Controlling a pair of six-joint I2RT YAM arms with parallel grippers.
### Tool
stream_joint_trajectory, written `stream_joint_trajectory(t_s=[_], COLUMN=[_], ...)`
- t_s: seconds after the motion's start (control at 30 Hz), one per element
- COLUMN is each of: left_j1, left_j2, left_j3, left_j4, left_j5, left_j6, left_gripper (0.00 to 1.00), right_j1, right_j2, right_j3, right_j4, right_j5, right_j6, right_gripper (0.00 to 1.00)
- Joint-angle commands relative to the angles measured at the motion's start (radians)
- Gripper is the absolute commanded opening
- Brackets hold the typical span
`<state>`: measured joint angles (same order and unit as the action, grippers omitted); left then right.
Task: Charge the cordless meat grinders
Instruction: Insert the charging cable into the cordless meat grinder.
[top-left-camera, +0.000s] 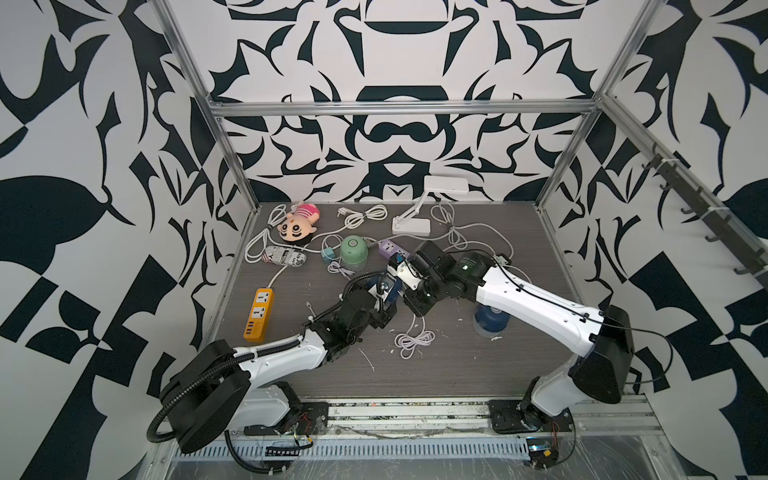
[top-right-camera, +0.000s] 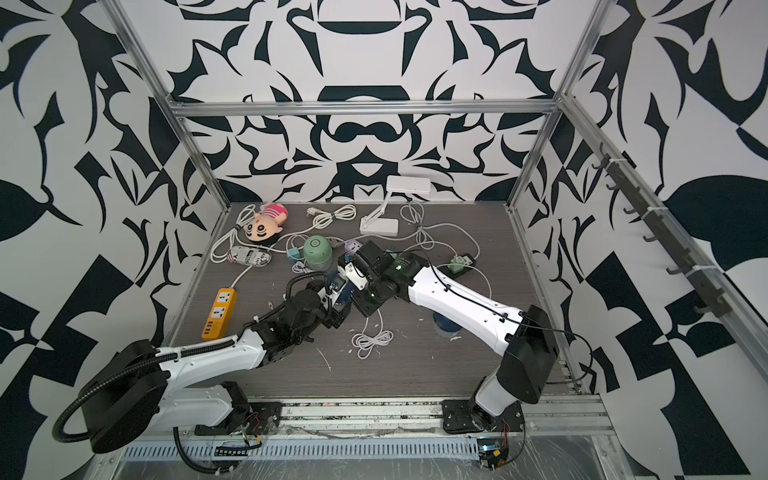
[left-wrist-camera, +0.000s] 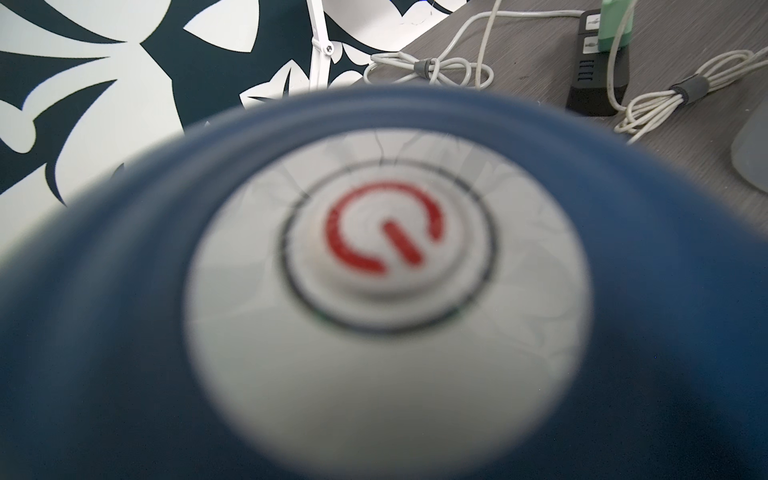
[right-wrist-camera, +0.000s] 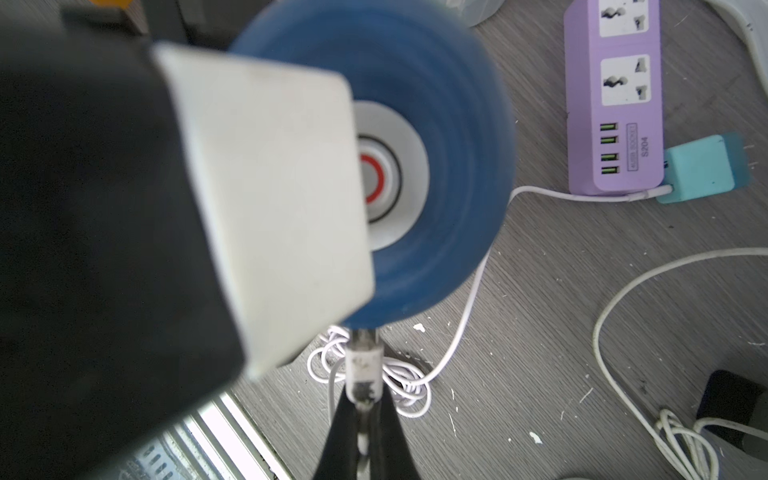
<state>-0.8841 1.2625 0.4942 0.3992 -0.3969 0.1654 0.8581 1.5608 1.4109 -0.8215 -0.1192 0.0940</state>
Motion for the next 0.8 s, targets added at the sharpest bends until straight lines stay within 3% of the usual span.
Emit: stream_joint_trajectory(t_s=[0.0,0.4,0.77], left_j1=[-0.050,-0.061,-0.064], left_j2=[0.005,0.041,0.044], left_j3=[-0.021,-0.016,-0.012], left_j4=[0.026,0.018,0.023], left_j5=[0.078,0.081,0.084], left_j6=[0.041,0.036,0.032], left_gripper=[0.38,0.37,0.36], right_j1=[-0.027,-0.036,-0.013], right_j2=[-0.035,-0.024,-0.024], right_j3=[0.076,0.102,0.096], right_j4=[0.163,0.176,0.174], right_j5=[0.014,-0.075,-0.012], right_j6=[-0.011,0.004,-0.017], right_gripper=[0.00,0.00,0.00])
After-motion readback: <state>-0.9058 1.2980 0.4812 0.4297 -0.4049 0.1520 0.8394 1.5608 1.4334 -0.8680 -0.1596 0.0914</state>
